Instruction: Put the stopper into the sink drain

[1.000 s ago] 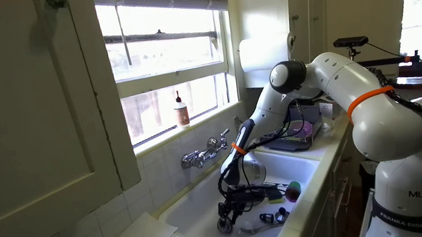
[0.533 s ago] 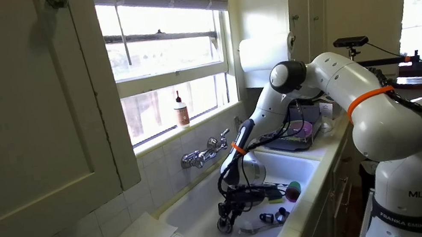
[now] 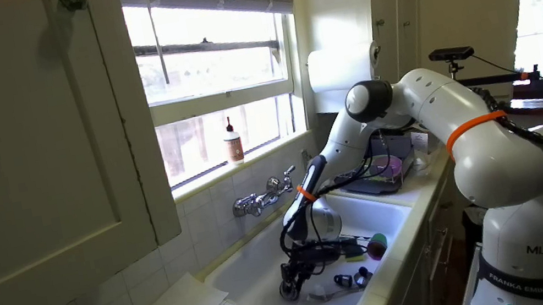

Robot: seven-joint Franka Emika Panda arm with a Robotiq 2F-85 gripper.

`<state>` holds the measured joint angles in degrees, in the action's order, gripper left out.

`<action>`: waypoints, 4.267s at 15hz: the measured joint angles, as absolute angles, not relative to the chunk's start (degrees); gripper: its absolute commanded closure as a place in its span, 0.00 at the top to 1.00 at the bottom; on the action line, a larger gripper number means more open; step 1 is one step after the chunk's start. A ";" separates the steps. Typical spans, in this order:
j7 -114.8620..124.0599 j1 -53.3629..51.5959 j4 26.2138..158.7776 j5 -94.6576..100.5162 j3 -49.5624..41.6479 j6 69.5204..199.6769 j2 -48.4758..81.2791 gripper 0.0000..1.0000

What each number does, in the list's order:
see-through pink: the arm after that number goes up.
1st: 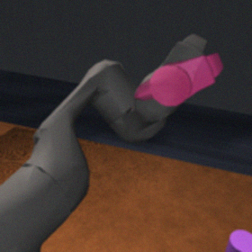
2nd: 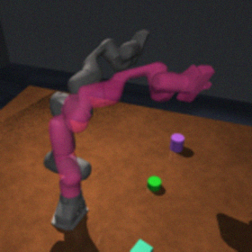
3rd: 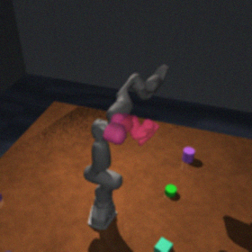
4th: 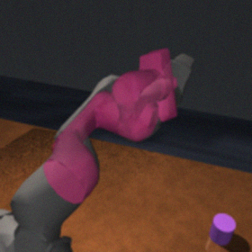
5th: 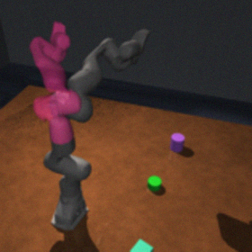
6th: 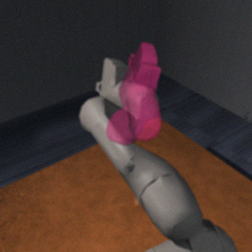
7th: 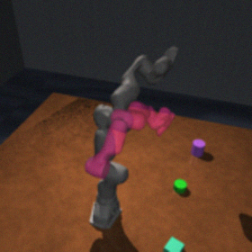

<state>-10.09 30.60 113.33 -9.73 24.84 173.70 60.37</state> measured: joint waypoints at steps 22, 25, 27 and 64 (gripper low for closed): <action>-10.08 27.23 109.28 -9.73 23.38 173.57 61.99 0.04; -10.28 27.55 109.23 -9.67 23.90 170.99 61.72 0.04; -10.83 27.79 109.25 -9.67 24.47 167.81 61.09 0.04; -14.37 2.11 93.15 -5.29 7.03 129.65 61.81 0.04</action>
